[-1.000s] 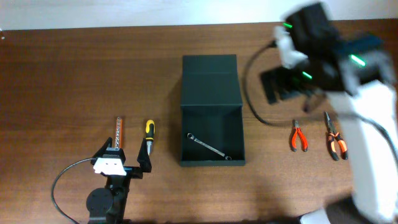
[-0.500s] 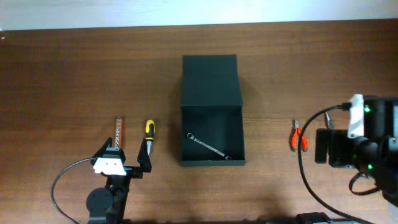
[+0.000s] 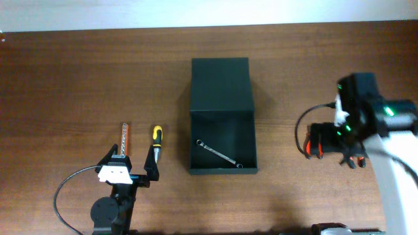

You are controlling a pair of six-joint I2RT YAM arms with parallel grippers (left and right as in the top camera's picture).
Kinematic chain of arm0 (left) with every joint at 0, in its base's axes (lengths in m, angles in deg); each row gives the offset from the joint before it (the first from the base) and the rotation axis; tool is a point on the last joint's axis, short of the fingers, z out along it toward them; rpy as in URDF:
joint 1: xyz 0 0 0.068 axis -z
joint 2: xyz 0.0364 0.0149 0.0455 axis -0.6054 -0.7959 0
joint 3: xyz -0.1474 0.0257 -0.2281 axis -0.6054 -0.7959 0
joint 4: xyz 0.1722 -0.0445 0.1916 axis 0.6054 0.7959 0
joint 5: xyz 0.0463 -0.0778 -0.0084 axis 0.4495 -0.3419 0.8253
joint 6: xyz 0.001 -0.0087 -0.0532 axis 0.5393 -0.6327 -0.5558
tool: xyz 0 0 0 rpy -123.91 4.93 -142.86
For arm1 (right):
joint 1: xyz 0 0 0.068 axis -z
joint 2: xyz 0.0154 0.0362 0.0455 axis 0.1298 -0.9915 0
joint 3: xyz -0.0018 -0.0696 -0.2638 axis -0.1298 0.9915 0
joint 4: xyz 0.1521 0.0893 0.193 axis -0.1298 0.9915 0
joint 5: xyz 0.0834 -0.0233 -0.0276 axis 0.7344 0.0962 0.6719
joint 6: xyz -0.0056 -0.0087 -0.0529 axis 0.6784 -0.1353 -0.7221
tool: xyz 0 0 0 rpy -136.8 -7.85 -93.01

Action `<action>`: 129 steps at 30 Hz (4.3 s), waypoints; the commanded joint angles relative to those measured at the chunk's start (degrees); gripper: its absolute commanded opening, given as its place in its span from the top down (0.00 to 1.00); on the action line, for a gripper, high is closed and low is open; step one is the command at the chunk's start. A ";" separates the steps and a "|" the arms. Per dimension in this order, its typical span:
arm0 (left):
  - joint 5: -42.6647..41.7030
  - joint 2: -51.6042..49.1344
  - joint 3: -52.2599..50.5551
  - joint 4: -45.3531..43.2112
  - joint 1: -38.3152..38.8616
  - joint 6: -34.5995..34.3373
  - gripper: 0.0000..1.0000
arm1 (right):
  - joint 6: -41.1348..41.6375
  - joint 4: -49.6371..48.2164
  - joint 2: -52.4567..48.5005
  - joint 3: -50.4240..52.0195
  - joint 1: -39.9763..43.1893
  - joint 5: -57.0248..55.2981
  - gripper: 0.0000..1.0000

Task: Pack container
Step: 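Move the right gripper over the red-black diagonal cutters, then lower the right gripper and grasp the red-black cutters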

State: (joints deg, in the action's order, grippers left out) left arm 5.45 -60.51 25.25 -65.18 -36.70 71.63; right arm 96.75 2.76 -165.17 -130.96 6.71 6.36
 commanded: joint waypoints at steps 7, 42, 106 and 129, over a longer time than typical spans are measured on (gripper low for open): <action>-0.85 0.37 -0.26 -0.04 -0.35 0.90 0.01 | -0.09 -5.40 -18.45 0.74 0.39 5.66 0.01; -0.85 0.37 -0.26 -0.04 -0.35 0.90 0.01 | -2.64 -30.34 -20.33 17.07 0.52 7.04 0.01; -0.85 0.37 -0.26 -0.04 -0.35 0.90 0.01 | 0.26 -38.16 -24.24 19.96 0.52 6.69 0.01; -0.85 0.37 -0.26 -0.04 -0.35 0.90 0.01 | 2.38 -39.60 -24.24 20.46 0.50 5.81 0.01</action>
State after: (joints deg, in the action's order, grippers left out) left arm 5.45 -60.51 25.25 -65.18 -36.70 71.63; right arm 98.21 -36.69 -189.04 -110.86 6.75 12.87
